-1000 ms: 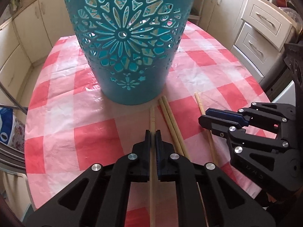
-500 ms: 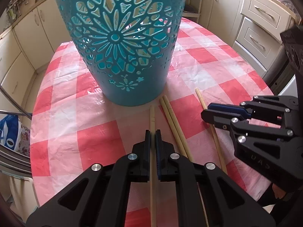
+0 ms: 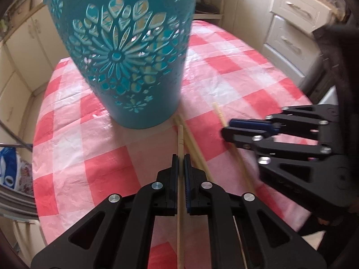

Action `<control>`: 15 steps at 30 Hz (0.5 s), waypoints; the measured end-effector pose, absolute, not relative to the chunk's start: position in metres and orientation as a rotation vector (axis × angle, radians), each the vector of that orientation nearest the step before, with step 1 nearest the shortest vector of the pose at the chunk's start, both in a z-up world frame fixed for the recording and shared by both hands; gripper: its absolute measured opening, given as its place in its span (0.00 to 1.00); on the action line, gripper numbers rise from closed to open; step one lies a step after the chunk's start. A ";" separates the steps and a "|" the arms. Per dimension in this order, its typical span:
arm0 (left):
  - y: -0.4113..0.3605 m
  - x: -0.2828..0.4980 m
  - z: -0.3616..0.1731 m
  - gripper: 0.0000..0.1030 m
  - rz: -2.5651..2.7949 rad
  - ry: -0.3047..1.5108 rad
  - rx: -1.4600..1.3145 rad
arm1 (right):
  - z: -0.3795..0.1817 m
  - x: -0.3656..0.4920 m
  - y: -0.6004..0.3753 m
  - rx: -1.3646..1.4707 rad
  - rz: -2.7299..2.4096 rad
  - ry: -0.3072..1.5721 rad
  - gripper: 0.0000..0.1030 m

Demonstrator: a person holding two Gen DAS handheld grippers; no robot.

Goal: Organize utensils
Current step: 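Lift the stick with the left tool over the basket and release it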

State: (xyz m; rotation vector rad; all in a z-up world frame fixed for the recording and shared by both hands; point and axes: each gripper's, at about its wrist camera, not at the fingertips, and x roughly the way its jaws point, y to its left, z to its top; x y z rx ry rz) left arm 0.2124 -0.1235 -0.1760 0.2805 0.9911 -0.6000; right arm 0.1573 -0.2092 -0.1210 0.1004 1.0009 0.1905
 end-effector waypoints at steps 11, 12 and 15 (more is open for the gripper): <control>-0.079 0.210 -0.050 0.05 -0.891 0.676 -0.039 | -0.121 0.161 -0.209 0.111 0.192 1.005 0.11; -0.075 0.216 -0.038 0.05 -0.861 0.627 -0.079 | -0.121 0.160 -0.210 0.112 0.193 1.005 0.11; -0.067 0.235 -0.011 0.05 -0.768 0.504 -0.196 | -0.121 0.161 -0.211 0.119 0.198 1.006 0.11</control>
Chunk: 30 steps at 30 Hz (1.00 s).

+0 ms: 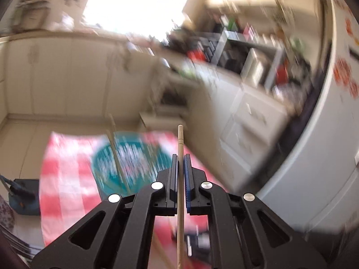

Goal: Organize utensils
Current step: 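Lift the stick with the left tool over the basket and release it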

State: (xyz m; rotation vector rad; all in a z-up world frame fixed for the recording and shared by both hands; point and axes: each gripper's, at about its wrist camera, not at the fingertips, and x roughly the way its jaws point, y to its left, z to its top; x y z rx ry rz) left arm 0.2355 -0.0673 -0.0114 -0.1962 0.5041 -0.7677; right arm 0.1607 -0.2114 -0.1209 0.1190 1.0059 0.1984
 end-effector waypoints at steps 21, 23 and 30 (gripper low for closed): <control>-0.087 0.311 -0.030 0.05 -0.320 0.344 -0.270 | -0.122 0.163 -0.219 0.141 0.225 1.016 0.11; -0.083 0.306 -0.039 0.05 -0.324 0.372 -0.262 | -0.122 0.164 -0.219 0.139 0.226 1.017 0.11; -0.053 0.266 -0.059 0.36 -0.283 0.440 -0.282 | -0.121 0.164 -0.220 0.146 0.229 1.021 0.11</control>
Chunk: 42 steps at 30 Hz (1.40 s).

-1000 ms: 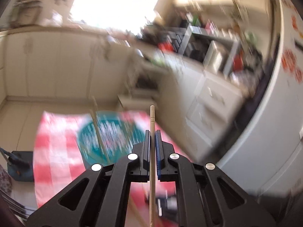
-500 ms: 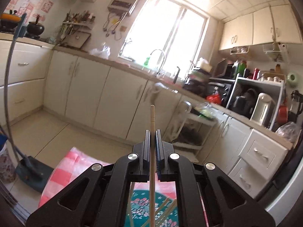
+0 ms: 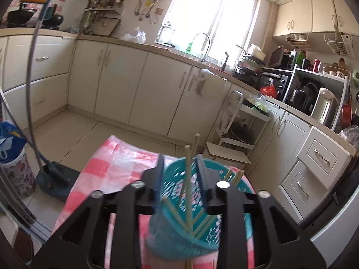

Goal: Organize utensils
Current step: 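Lift the stick with the left tool over the basket and release it, then close the right tool on a wooden stick lying beside the basket, then carry the stick with the right tool over the basket and release it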

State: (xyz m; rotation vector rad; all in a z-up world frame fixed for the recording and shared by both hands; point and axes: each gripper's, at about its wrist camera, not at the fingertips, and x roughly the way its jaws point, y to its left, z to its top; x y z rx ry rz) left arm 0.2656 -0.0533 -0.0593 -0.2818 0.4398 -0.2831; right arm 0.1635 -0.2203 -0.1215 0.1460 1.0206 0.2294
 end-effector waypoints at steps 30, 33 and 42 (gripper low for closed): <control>-0.015 0.248 -0.080 0.53 -0.194 0.547 -0.315 | -0.104 0.151 -0.242 0.290 0.284 0.980 0.03; -0.015 0.249 -0.083 0.53 -0.194 0.559 -0.313 | -0.109 0.151 -0.234 0.250 0.292 1.010 0.12; -0.014 0.249 -0.083 0.53 -0.207 0.570 -0.306 | -0.122 0.153 -0.206 -0.011 0.204 1.012 0.06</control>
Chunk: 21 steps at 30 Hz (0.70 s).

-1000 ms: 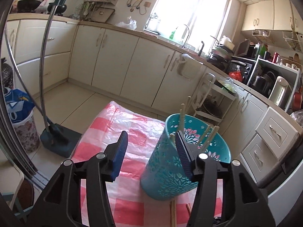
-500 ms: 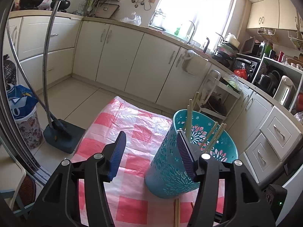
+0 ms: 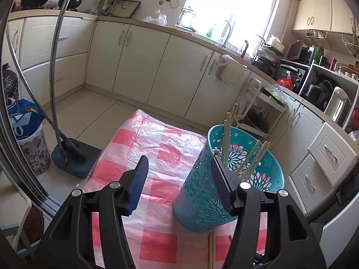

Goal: Organize utensils
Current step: 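Carry the stick with the right tool over the basket and release it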

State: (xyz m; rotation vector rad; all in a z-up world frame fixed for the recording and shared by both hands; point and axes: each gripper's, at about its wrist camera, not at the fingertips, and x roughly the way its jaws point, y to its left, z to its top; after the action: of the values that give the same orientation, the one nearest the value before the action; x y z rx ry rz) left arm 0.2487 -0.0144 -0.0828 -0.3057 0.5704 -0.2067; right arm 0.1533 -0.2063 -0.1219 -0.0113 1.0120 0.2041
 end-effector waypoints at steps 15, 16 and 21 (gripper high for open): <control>0.008 0.247 -0.081 0.54 -0.182 0.570 -0.384 | 0.022 0.164 -0.267 0.648 0.562 0.504 0.05; 0.009 0.246 -0.081 0.54 -0.180 0.571 -0.388 | 0.032 0.175 -0.267 0.665 0.516 0.469 0.06; 0.013 0.247 -0.080 0.55 -0.178 0.572 -0.407 | 0.062 0.231 -0.240 0.630 0.344 0.305 0.06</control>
State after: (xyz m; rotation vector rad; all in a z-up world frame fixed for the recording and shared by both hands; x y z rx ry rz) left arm 0.2465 0.0132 -0.0802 -0.4072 0.5721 -0.1778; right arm 0.2305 -0.2403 0.0617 0.6301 0.3050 0.3440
